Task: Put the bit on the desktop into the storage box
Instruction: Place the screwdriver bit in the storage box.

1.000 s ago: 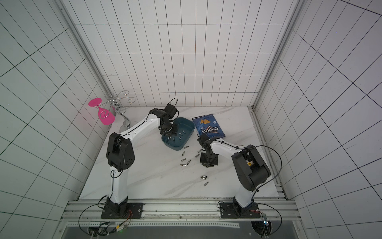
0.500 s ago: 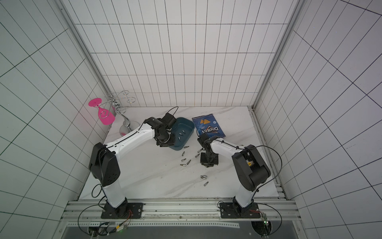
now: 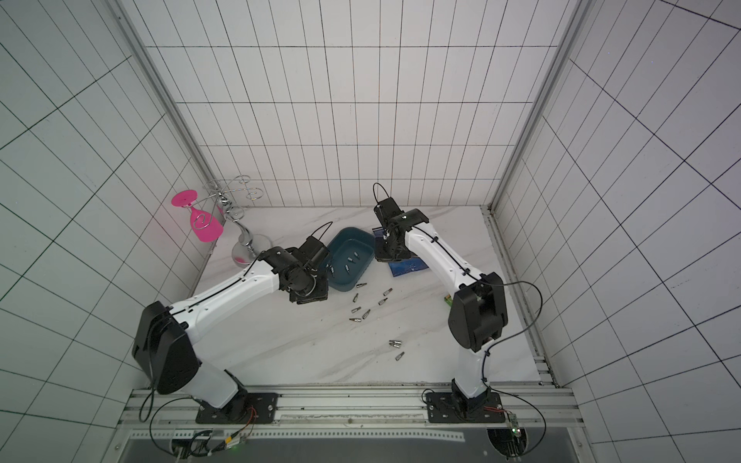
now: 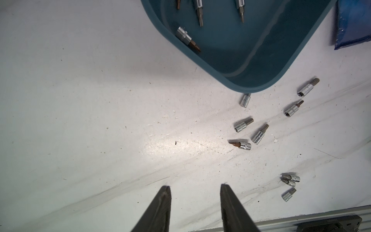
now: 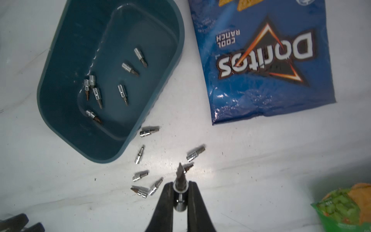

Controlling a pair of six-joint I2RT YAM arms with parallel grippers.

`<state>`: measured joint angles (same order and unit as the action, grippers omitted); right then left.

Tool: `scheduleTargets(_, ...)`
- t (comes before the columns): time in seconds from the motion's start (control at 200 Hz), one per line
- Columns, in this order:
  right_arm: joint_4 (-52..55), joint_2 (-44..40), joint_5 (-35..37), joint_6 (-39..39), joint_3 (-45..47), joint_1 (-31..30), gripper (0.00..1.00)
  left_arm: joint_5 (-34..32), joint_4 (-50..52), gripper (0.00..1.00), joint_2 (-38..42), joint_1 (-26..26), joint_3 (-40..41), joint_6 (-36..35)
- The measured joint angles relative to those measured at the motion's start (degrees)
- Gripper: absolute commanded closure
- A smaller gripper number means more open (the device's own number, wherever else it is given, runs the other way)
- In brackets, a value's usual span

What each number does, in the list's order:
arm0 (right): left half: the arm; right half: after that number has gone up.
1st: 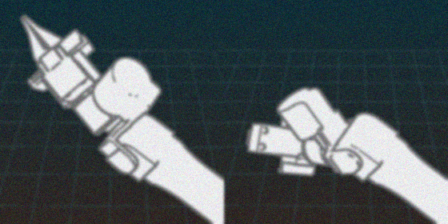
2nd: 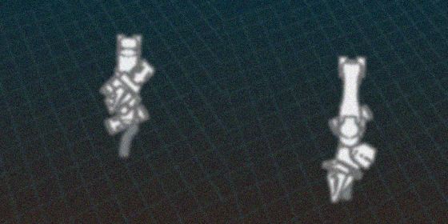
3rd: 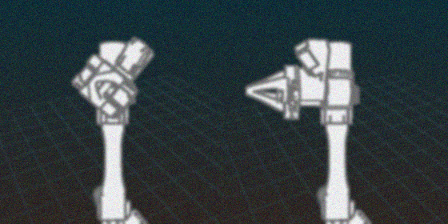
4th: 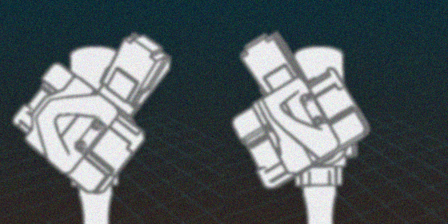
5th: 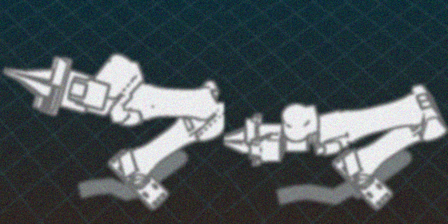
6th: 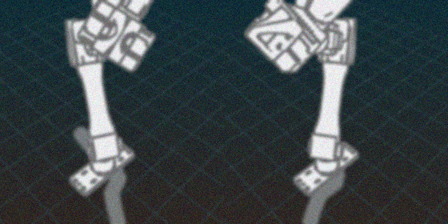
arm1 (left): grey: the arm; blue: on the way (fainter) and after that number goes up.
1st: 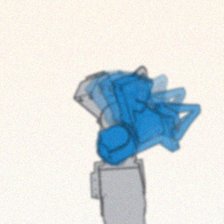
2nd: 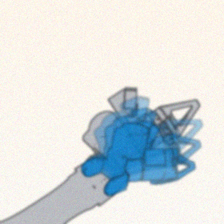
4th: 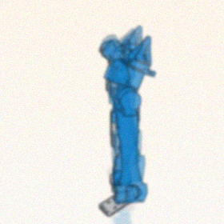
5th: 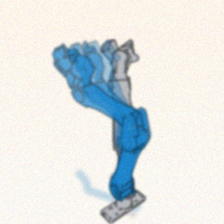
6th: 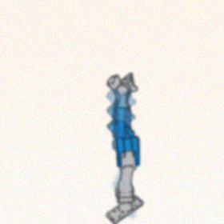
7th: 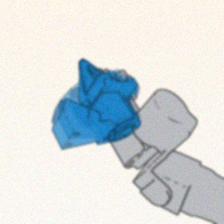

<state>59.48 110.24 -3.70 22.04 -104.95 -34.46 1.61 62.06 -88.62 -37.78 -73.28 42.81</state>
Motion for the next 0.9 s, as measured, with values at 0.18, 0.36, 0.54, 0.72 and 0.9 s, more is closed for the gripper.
scheduleTargets(0.18, 3.8, 13.9, -2.4, -4.3, -17.0, 0.0, 1.0, -0.1, -0.4, 0.55, 3.1, -0.8, 3.4, 1.7)
scheduleTargets(0.36, 8.1, 25.5, -5.2, -7.1, -34.8, -0.5, 1.0, -0.2, -0.5, 0.55, 4.8, -1.1, 5.5, 3.0)
scheduleTargets(0.54, 9.1, 29.8, -9.4, -8.4, -41.6, -0.8, 1.0, -0.2, -0.6, 0.55, 5.2, -1.1, 5.9, 3.5)
scheduleTargets(0.72, 7.8, 31.7, -14.8, -9.2, -41.4, -1.2, 1.0, 0.0, -1.2, 0.55, 5.1, -1.1, 5.9, 3.8)
scheduleTargets(0.9, 6.2, 35.0, -18.3, -9.9, -41.4, -2.4, 1.0, 0.2, -1.5, 0.55, 4.6, -1.1, 5.9, 3.8)
